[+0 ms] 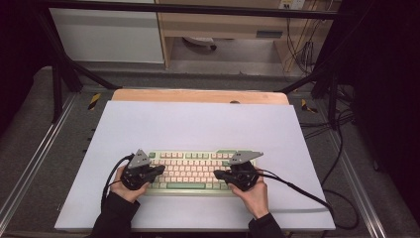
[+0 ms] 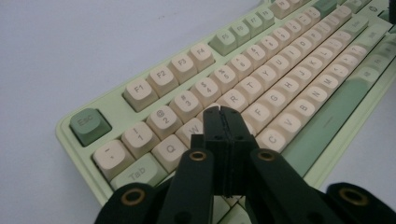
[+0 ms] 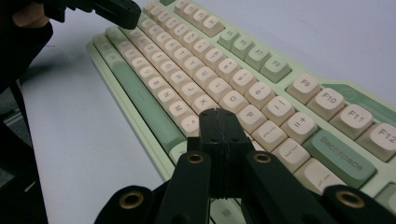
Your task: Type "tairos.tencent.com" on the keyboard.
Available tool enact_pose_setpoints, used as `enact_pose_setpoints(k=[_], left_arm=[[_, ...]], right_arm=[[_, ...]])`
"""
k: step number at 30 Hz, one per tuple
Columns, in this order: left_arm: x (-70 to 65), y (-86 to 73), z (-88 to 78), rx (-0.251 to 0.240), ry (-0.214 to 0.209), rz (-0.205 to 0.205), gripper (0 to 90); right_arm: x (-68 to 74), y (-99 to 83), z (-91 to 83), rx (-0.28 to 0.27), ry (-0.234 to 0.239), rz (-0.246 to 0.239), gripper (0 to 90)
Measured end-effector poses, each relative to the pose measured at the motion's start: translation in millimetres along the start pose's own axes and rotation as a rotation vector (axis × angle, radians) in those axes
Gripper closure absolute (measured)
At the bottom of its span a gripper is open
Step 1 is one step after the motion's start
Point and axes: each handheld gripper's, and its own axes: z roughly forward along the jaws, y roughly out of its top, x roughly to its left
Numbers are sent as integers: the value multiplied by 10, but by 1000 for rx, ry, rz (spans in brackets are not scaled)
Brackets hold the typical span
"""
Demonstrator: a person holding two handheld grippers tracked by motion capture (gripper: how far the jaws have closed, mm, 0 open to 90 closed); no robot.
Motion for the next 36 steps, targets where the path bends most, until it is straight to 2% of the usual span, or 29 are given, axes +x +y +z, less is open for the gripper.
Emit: enact_pose_setpoints(k=[11, 23, 36], left_arm=[[40, -58, -40, -4, 1, -13, 897], [60, -75, -46, -8, -3, -17, 897], [59, -78, -38, -6, -4, -16, 897]], right_arm=[[120, 125, 224, 19, 36, -34, 900], [275, 216, 525, 30, 73, -30, 900], [285, 164, 692, 62, 77, -30, 900]])
